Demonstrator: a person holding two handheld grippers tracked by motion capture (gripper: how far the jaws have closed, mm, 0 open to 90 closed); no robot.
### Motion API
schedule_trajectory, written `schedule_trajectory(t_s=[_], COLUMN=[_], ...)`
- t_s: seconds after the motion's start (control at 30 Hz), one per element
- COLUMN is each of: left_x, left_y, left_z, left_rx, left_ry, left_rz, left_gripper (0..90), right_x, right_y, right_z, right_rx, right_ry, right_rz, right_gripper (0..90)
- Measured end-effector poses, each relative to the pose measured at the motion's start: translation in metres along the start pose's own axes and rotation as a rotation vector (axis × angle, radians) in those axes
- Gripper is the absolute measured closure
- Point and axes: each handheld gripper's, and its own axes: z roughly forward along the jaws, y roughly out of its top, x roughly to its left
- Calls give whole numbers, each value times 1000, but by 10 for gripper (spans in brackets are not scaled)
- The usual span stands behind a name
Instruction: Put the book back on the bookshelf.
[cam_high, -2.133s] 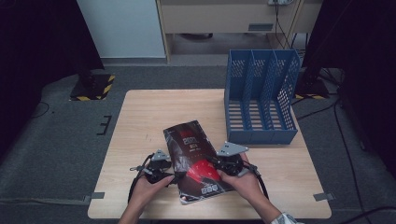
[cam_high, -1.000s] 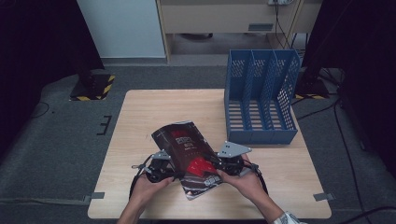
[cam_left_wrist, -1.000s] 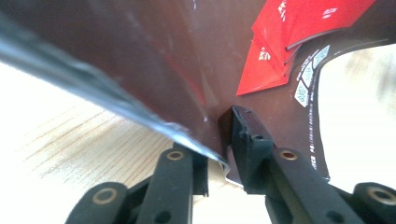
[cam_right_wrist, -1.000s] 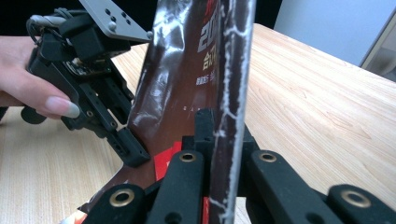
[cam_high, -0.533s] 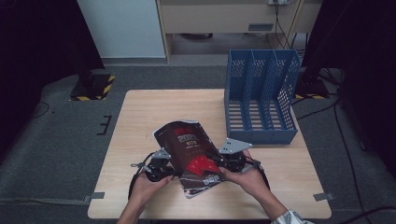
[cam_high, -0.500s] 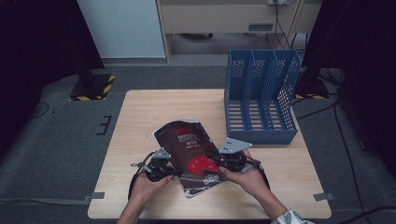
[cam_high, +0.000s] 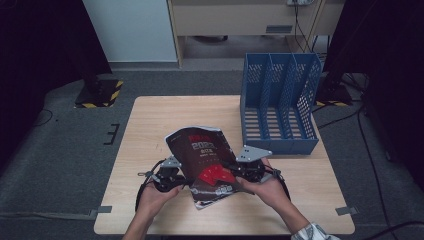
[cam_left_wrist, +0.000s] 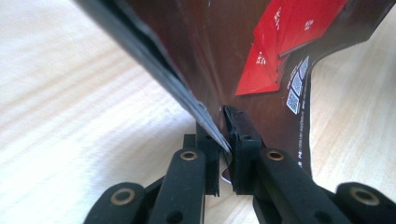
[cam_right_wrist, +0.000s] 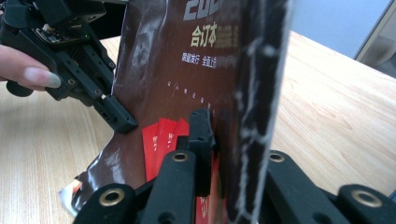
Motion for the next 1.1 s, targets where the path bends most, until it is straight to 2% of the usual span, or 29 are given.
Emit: schedule_trajectory(t_s=[0.2,0.37,0.5,0.6,0.83,1.1], left_x=[8,7,4,5,7,5], left_y=[9,13,16,17,17,19], left_z=[-14,-23,-29,-33,-35,-37], left_rx=[-32,-44,-57,-77,-82,-87], left_ry=[26,70,125,152,145,149], left_rz=[11,37,71,78,75,83], left_gripper=[859,862,862,863,864,865], right_x=[-5,-5,-4,-4,-6,-6], right_y=[9,16,21,25,28,32], right_z=[4,6,7,9,13,8], right_rx=[-16,-10,-3,-6,-3,4], right_ry=[-1,17,10,8,13,25], right_rz=[12,-3,-20,-21,-26,-38], right_gripper=[825,814,819,819,819,784])
